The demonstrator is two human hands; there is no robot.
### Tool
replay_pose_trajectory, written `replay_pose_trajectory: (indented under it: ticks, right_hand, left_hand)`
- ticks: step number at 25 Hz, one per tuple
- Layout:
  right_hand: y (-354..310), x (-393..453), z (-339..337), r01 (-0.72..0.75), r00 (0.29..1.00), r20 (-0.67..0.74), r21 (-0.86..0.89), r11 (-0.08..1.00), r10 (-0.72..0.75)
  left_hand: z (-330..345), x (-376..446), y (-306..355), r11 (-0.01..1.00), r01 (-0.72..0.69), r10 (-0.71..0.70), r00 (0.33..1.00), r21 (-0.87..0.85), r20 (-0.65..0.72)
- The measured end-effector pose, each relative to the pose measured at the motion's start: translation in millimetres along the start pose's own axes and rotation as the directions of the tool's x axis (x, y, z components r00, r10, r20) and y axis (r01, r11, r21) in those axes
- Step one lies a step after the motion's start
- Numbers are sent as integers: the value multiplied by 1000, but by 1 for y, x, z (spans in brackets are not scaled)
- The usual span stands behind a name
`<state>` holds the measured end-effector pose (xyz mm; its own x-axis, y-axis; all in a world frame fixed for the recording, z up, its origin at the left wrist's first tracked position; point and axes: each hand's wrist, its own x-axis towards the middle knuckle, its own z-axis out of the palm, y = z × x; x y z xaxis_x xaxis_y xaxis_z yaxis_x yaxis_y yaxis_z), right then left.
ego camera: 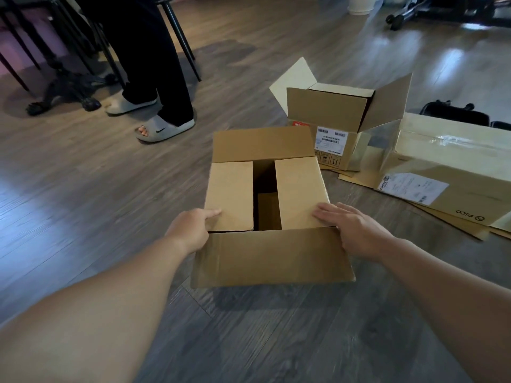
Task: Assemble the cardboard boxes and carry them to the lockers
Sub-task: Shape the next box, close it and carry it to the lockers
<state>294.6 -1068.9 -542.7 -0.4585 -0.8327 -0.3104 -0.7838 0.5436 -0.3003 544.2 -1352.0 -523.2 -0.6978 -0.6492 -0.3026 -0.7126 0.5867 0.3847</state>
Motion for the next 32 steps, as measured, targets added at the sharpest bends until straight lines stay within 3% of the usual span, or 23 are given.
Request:
replay_pose_trajectory:
  ticks: [5, 7, 10, 12, 15, 17, 20, 24, 26, 28, 32]
  right_hand:
    - [20, -9, -4, 53, 997, -59, 40, 998, -51]
    - [19, -17, -7, 85, 992, -105, 158, 984, -68]
    - [10, -16, -11, -88, 968, -169, 465, 881, 186]
    - [0, -8, -12, -214, 915, -196, 505, 836, 353]
    - [-19, -1, -14, -199, 855, -310, 542, 817, 415]
    - [-30, 0, -13, -160, 859, -313, 589, 792, 406]
    - [-36, 4, -4, -233, 865, -304, 462, 856, 399]
    - [-20, -13, 7, -225, 835, -470, 183, 957, 286]
    - [-7, -22, 10, -256, 832, -481, 105, 961, 275]
    - [2, -26, 9, -311, 817, -478, 102, 945, 321]
    - [23, -22, -4, -454, 724, -419, 310, 835, 549]
  left_hand:
    - [-5, 1, -6, 999, -38, 38, 999, 30, -26]
    - [-7, -3, -9, 995, -94, 95, 995, 32, -34]
    - [-7, -11, -8, 993, -51, 48, 998, -107, -35]
    - [-7, -11, -1, 996, 19, -23, 998, -84, -56]
    - [-5, -7, 5, 988, 49, -62, 994, -144, -91]
    - [-2, -3, 9, 972, 80, -107, 988, -221, -113]
    - [-5, -1, 29, 959, 98, -139, 980, -267, -140]
    - [0, 4, 33, 991, 55, -57, 998, -123, -14]
    - [7, 6, 30, 994, 28, -26, 999, -101, 26]
    - [10, 7, 34, 996, -11, 15, 999, -90, 43]
    - [18, 4, 58, 990, -113, 120, 990, -79, 79]
